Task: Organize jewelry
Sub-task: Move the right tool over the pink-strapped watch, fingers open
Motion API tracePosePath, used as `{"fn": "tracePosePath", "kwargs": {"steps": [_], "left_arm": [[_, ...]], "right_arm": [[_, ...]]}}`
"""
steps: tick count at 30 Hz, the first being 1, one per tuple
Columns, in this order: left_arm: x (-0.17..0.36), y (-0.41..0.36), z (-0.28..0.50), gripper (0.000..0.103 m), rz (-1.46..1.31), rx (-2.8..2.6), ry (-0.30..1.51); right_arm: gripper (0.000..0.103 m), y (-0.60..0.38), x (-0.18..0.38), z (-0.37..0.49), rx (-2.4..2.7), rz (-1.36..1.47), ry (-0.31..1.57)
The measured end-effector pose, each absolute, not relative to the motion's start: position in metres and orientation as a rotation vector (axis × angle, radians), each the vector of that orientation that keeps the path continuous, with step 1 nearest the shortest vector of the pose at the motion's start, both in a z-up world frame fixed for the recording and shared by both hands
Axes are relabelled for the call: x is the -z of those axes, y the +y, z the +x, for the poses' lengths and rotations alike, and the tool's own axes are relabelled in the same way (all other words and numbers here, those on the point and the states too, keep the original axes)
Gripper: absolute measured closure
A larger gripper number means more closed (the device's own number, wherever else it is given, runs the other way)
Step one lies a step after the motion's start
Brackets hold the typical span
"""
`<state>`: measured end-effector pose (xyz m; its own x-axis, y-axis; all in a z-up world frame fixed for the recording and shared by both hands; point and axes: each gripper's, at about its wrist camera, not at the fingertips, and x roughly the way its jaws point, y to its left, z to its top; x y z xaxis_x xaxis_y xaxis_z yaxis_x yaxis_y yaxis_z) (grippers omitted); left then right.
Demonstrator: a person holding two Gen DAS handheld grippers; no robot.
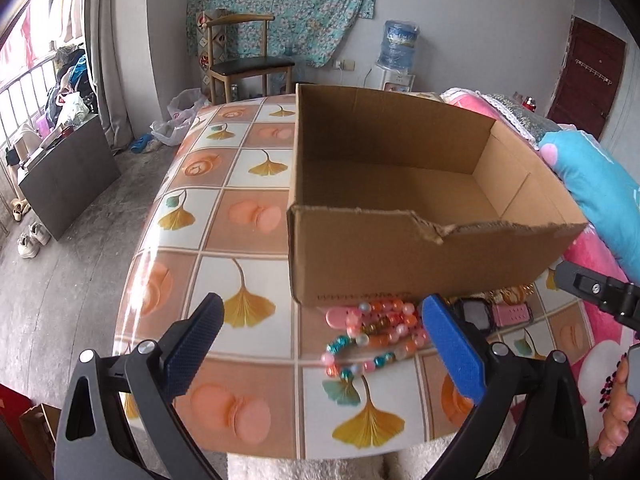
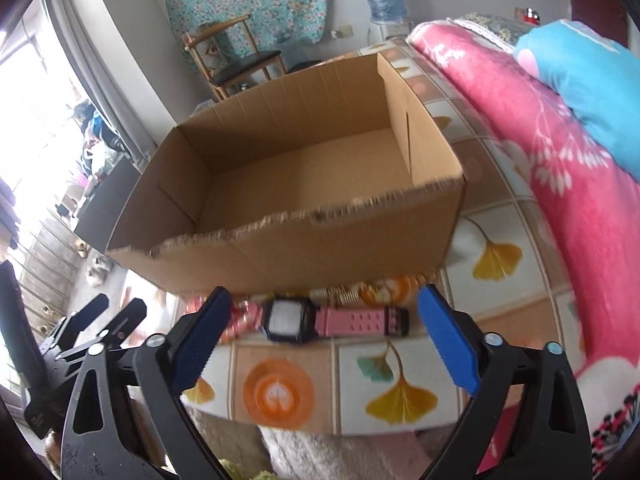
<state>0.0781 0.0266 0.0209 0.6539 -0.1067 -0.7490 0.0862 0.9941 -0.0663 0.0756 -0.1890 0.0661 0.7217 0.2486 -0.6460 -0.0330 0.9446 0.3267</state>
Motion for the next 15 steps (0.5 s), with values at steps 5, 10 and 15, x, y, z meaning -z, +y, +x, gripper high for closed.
{"fn": "tracePosePath", "kwargs": {"steps": [5, 10, 15], "left_arm": [[-0.015, 0.028, 0.103, 0.005, -0.018, 0.082, 0.879], [-0.015, 0.032, 0.122, 0.004, -0.008, 0.069, 0.884], [-0.014, 0.034, 0.144, 0.004, 0.002, 0.059, 0.875]], "right_arm": [[0.035, -0.192, -0.064, 0.097, -0.188, 0.333, 0.781], [0.042, -0.196, -0.068, 0.110, -0.198, 0.341, 0.769], [0.047, -0.197, -0.074, 0.129, -0.196, 0.323, 0.741]]}}
